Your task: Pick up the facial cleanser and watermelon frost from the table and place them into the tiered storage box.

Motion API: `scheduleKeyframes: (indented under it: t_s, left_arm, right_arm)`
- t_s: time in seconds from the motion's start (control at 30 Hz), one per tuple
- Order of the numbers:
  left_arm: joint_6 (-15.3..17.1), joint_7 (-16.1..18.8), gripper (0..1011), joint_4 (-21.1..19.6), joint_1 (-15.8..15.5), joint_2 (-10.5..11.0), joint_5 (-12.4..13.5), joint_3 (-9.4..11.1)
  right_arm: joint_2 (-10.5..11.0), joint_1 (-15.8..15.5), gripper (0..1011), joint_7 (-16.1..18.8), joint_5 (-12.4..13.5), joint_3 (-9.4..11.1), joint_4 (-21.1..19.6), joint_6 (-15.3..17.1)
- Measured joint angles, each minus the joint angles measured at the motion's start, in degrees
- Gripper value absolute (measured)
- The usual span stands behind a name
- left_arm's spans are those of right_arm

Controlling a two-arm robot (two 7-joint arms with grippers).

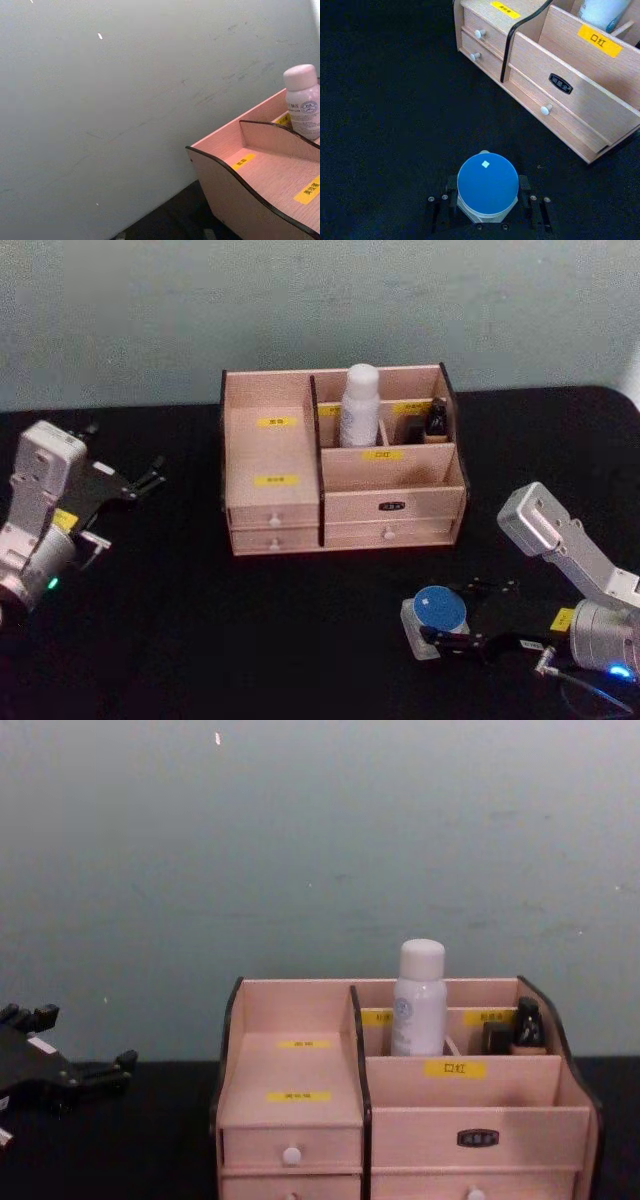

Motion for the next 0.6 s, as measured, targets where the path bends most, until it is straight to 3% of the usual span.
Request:
scheduleKeyframes:
  t_s: [0.6]
  left_arm:
    - [0.0,0.0,1001,0.0,0.0,0.0,0.0,0.0]
  right_arm:
    - [0.0,0.0,723,0.1,0.0,0.0,0.0,-0.1]
